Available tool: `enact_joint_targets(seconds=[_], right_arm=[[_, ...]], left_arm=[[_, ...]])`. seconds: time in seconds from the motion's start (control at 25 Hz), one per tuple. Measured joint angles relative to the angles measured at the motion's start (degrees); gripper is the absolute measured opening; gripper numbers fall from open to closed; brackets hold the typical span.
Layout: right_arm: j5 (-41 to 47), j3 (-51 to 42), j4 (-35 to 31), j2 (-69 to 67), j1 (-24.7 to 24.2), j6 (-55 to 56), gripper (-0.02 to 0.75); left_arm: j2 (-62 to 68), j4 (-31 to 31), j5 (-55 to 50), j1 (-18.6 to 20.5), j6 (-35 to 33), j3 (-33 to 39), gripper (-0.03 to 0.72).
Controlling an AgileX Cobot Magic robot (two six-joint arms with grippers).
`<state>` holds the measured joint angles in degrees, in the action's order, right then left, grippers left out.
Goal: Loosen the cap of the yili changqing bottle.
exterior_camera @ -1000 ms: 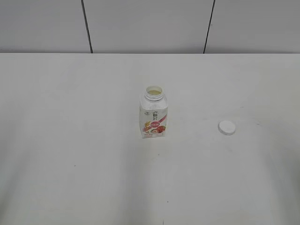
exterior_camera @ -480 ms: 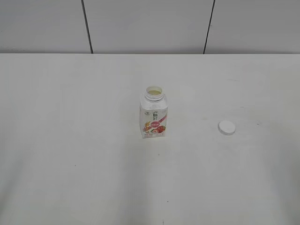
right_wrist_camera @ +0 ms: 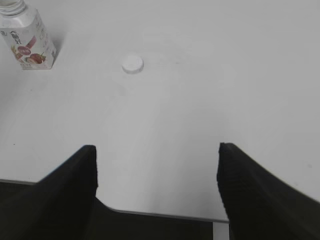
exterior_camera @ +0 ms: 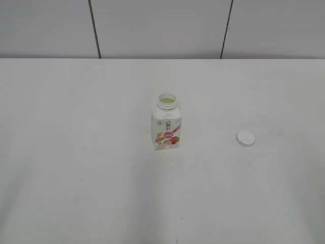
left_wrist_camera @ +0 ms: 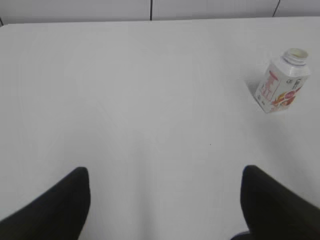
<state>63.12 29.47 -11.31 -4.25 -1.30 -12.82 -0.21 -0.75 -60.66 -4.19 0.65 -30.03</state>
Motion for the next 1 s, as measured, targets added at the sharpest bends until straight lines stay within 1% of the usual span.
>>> enact_joint_targets(seconds=[0.16, 0.48, 0.68, 1.0], right_arm=[[0.08, -0.02, -0.04, 4.41, 0.00, 0.00, 0.587], [0.11, -0.12, 0.69, 4.72, 0.00, -0.19, 0.587], [0.18, -0.12, 2.97, 4.72, 0.00, -4.28, 0.587], [0.18, -0.12, 1.02, 4.72, 0.00, -2.67, 0.587]], left_arm=[[-0.19, -0.17, 0.00, 0.00, 0.00, 0.00, 0.562], [-0.19, -0.27, 0.00, 0.00, 0.00, 0.00, 0.562], [-0.19, -0.33, 0.00, 0.00, 0.00, 0.00, 0.562], [-0.19, -0.37, 0.00, 0.00, 0.00, 0.00, 0.562]])
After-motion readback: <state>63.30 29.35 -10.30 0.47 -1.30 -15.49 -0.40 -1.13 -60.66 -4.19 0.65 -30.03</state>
